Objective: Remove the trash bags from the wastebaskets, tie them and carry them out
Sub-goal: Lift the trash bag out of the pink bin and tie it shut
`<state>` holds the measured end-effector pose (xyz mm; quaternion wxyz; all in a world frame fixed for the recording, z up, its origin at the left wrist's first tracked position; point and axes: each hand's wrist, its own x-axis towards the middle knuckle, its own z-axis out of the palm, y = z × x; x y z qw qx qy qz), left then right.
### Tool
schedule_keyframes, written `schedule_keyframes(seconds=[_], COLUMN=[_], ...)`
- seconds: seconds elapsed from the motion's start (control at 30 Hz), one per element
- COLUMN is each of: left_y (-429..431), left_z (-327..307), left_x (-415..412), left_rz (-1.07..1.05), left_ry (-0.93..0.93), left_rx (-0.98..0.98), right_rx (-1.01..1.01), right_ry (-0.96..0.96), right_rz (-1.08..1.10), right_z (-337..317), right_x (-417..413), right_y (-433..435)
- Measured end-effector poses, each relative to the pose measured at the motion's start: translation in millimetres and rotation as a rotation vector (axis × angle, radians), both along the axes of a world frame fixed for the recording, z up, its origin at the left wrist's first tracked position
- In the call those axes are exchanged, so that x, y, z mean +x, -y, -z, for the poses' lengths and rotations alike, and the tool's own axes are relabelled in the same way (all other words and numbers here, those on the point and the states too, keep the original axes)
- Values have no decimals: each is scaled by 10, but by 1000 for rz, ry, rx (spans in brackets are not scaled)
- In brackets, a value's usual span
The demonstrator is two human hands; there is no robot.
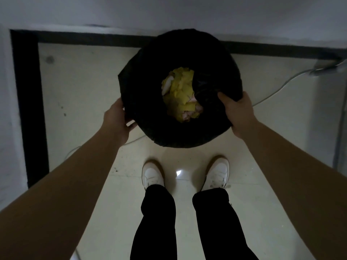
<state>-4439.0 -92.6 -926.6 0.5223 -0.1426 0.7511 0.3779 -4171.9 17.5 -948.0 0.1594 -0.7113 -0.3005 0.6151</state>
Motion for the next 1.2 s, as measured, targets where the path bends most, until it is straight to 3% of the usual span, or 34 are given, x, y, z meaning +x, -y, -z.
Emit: schedule_keyframes(seconds=[0.1,0.23,0.37,0.43,0.53,0.63,0.7,0.8,0.87,0.97,1.0,1.1,1.2], left_y=[108,189,95,27,-42,-93,-114,-107,-64,-2,4,-30,-107], left_z=[34,-74,-474,-703,-972,-1138,-1210,-1271,-1295,-1328,-1359,-1453,-1533], left_x=[80,116,130,217,368,429,395,250,187,206,232,285,294], left_rz=[92,51,18,205,590,693,582,358,317,439,468,395,195], left_ry=[-70,-402,-656,-728,-665,-644,-702,-774,-719,-596,-558,-468,-398], left_rx=[-78,-130,23,128,291,355,352,285,240,206,211,304,360], right_rx=[7,29,-16,60,122,143,328,606,548,222,201,488,578], right_ry=[62,94,34,-19,-60,-29,128,305,305,213,198,361,302], right_rz=[15,170,217,66,-244,-531,-556,-358,-363,-537,-527,-468,-386], right_z=[-67,-316,-571,-670,-822,-985,-1069,-1240,-1235,-1200,-1204,-1311,-1413], right_x=[-16,10,39,-34,-171,-226,-232,-230,-209,-193,-191,-210,-202], right_y=[26,2,-113,-76,34,125,172,306,382,371,347,313,315])
